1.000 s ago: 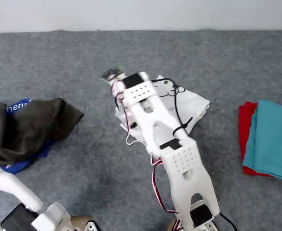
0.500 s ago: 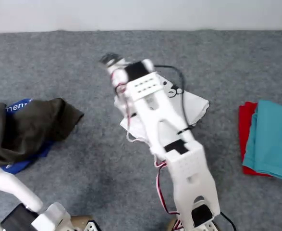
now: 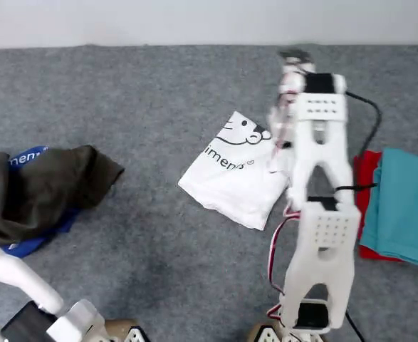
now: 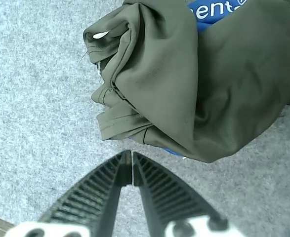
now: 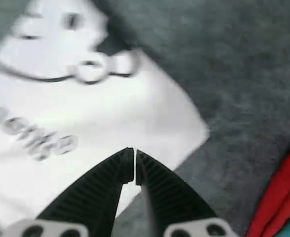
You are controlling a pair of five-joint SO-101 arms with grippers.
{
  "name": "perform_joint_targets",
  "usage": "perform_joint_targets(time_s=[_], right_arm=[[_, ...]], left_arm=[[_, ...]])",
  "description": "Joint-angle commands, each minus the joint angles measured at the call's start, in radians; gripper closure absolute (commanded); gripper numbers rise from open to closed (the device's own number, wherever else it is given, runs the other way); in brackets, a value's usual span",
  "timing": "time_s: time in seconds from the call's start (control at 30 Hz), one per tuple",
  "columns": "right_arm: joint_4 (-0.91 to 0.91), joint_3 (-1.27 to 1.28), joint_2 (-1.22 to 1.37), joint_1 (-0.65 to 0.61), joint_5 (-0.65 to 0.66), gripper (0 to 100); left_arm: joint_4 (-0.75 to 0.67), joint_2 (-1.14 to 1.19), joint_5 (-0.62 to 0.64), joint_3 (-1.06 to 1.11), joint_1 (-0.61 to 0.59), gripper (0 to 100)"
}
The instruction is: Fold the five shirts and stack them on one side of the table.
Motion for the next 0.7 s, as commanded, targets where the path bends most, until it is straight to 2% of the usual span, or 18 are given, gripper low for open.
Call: perform_joint_targets(time_s=[0.0, 0.23, 0.47, 0.67], right_arm=[[-0.048, -0.031, 0.082, 0.061, -0.009, 99.0], [-0.035, -0.052, 0.142, 0.067, -0.012, 99.0], [0.140, -0.201, 0.007, 0.024, -0.014, 99.0], [0.151, -0.029, -0.173, 0.027, -0.017, 99.0]], left_arm=[[-0.014, -0.026, -0.009, -0.004, 0.008, 98], [-0.012, -0.026, -0.009, -0.004, 0.008, 98], [-0.012, -0.026, -0.009, -0.004, 0.008, 98], [-0.014, -0.026, -0.009, -0.004, 0.008, 98]])
